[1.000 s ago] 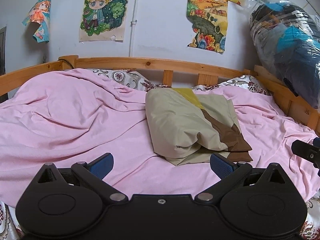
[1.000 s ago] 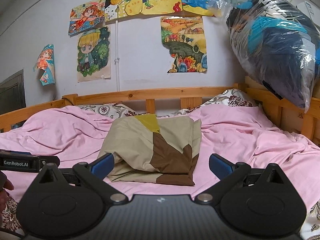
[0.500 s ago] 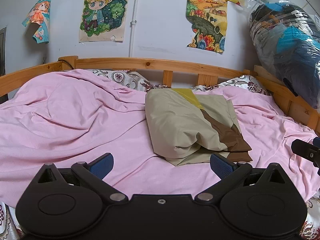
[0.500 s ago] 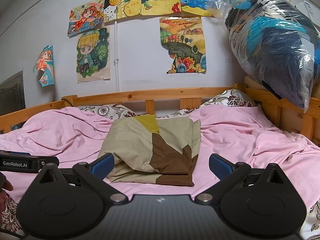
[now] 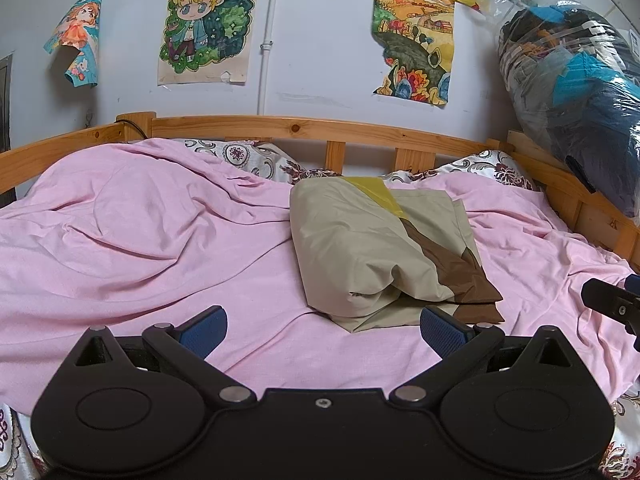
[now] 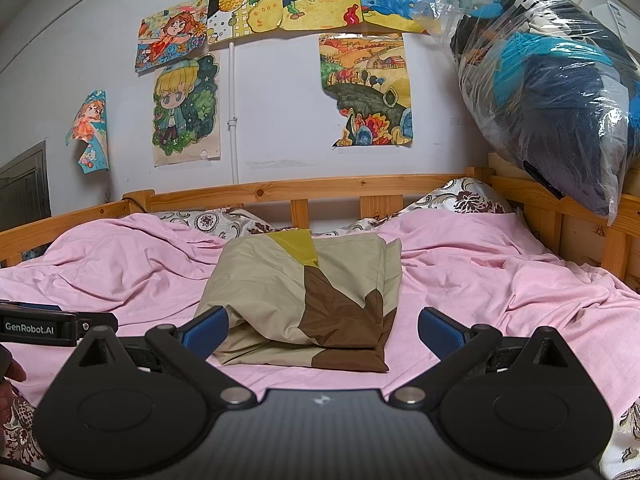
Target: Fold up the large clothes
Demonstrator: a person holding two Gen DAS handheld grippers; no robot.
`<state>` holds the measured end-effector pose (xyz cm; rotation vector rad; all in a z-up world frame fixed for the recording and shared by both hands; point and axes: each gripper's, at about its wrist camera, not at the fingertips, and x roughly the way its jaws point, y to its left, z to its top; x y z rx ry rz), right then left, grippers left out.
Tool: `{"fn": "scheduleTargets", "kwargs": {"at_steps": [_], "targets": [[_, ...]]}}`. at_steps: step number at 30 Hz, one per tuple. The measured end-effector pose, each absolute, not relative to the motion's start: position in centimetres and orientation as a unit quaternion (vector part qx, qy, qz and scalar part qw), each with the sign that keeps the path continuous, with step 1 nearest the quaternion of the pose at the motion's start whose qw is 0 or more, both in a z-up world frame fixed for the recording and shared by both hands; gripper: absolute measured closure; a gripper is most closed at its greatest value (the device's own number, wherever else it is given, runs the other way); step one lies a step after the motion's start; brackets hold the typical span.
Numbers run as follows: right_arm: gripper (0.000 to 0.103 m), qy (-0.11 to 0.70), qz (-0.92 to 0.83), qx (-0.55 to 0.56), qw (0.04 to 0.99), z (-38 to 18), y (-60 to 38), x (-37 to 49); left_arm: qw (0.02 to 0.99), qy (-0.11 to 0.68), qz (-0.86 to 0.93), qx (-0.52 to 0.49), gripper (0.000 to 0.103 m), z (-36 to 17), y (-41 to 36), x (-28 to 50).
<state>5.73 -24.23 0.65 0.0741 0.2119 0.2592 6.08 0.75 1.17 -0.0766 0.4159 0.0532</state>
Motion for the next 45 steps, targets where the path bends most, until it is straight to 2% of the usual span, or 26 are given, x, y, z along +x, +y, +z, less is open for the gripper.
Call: {"fn": "scheduleTargets", "kwargs": {"at_steps": [45], "targets": [[0.0,0.106,0.13,0.038,0.985,0.64,-24.42,5.79,0.976,0.21,0.023,-0.046,0.001,1.01,0.58,5.95]]}}
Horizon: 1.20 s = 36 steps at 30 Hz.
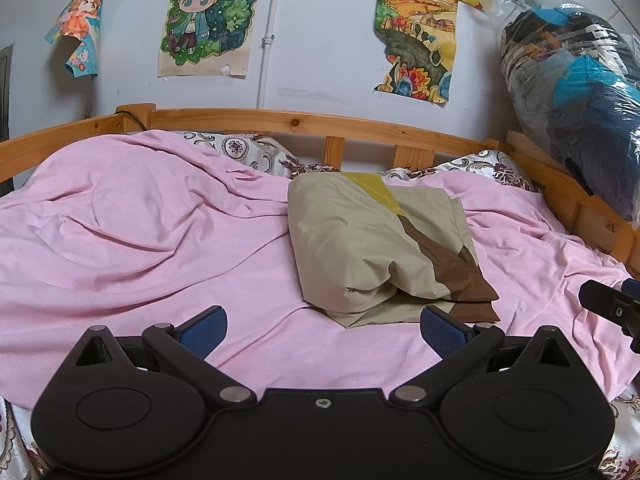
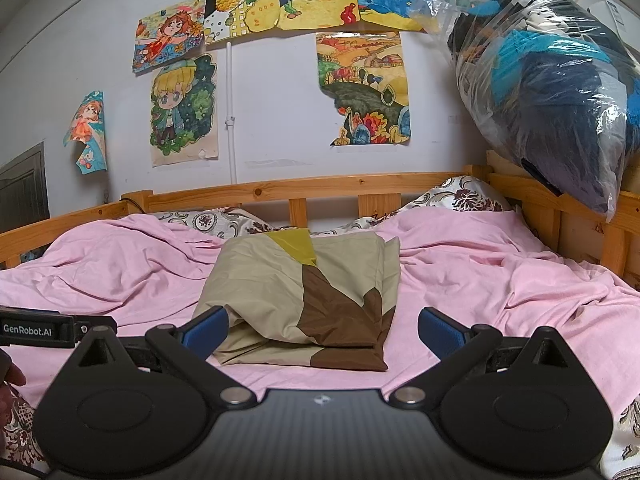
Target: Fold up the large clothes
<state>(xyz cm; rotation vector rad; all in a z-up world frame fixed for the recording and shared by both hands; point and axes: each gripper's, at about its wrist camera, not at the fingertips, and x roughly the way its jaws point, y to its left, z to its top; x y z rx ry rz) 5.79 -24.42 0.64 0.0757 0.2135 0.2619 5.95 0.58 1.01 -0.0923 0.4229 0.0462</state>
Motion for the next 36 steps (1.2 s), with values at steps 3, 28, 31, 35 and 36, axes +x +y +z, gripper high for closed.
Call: {"fn": "scheduleTargets", "kwargs": {"at_steps": [3,28,31,35,36], "targets": [[0.0,0.106,0.13,0.038,0.985,0.65,-24.45,5.81,0.976,0.21,0.018,-0.047,0.001,0.93,0.45,5.93],[0.0,0.106,0.13,0.038,0.985,0.66,-24.47,5.83,0.979,0.199,0.04,-0.028,0.001,1.7,-0.07,5.47],[0.0,0.106,0.13,0.038,0.985,0.66,-24.44,5.83,0.979,0.2,0.04,-0.028,0.001,1.67,-0.06,5.49],[0.0,0.107,0.13,0.039,0.985,0.64,-24.45,5.83,0.977,0.206,0.04,-0.028,0.001,1.61,0.15,5.65],[0.0,0.107,0.13,0.038,0.985,0.64,-24.46,5.83,0.977,0.208,0.04,-0.028,0.001,1.61,0.24,5.77]]}}
